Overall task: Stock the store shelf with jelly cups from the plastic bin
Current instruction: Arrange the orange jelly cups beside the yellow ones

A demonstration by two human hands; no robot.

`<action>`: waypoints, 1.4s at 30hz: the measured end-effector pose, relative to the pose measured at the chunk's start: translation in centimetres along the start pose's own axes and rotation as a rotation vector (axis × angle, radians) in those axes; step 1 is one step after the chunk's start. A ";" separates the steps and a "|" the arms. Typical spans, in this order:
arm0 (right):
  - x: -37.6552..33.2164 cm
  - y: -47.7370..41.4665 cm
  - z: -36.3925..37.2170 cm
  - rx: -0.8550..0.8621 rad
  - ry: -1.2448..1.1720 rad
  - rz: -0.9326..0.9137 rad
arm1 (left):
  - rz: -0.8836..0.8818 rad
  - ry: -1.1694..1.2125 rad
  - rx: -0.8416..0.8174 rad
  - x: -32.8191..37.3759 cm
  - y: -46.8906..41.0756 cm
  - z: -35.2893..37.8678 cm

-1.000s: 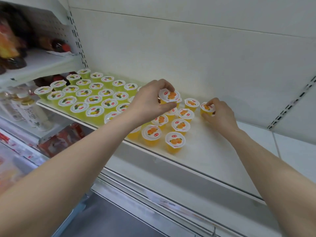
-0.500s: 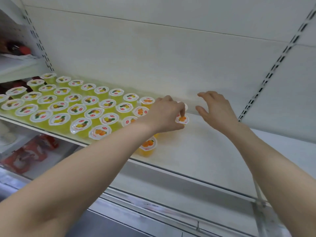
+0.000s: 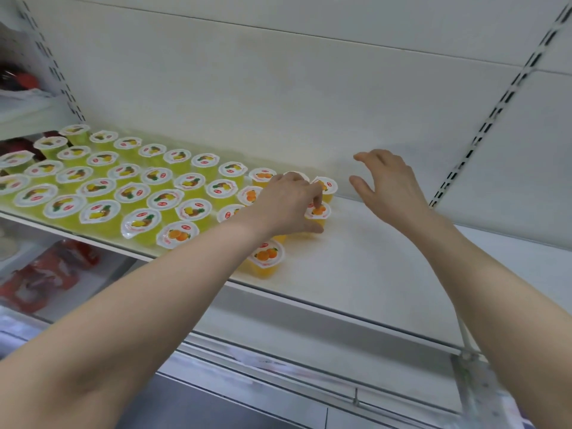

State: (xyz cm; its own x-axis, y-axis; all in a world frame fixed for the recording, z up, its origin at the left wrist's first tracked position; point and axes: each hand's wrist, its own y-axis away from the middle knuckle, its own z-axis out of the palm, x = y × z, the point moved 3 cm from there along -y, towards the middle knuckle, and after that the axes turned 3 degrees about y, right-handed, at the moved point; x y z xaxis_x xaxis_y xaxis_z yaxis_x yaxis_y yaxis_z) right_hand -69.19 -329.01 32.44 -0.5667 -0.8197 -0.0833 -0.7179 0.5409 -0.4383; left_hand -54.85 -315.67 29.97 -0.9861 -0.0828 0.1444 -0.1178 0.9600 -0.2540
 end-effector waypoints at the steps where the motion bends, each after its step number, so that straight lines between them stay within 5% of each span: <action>1: -0.4 -0.2 -0.1 0.001 0.000 -0.006 | 0.006 0.013 0.006 -0.2 0.1 -0.1; 14: -14.6 -3.3 -0.5 0.049 0.003 -0.255 | -0.140 -0.017 0.306 -10.0 11.0 -9.0; 28: -50.9 -1.3 6.6 0.111 -0.263 -0.638 | -0.506 -0.237 0.299 -31.9 43.8 -17.1; 36: -68.2 5.1 15.7 -0.099 -0.411 -0.817 | -0.958 -0.104 0.223 -39.4 66.3 -14.5; 42: -76.8 7.1 22.4 -0.370 -0.435 -0.959 | -1.221 0.033 0.166 -42.1 74.4 -10.5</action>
State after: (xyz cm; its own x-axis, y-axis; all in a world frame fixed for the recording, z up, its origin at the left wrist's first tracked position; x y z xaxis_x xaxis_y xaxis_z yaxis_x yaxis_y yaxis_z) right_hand -21.76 -266.45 15.70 0.4249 -0.8847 -0.1915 -0.8992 -0.3883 -0.2015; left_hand -20.84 -237.93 15.01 -0.2155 -0.8927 0.3957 -0.9758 0.2117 -0.0539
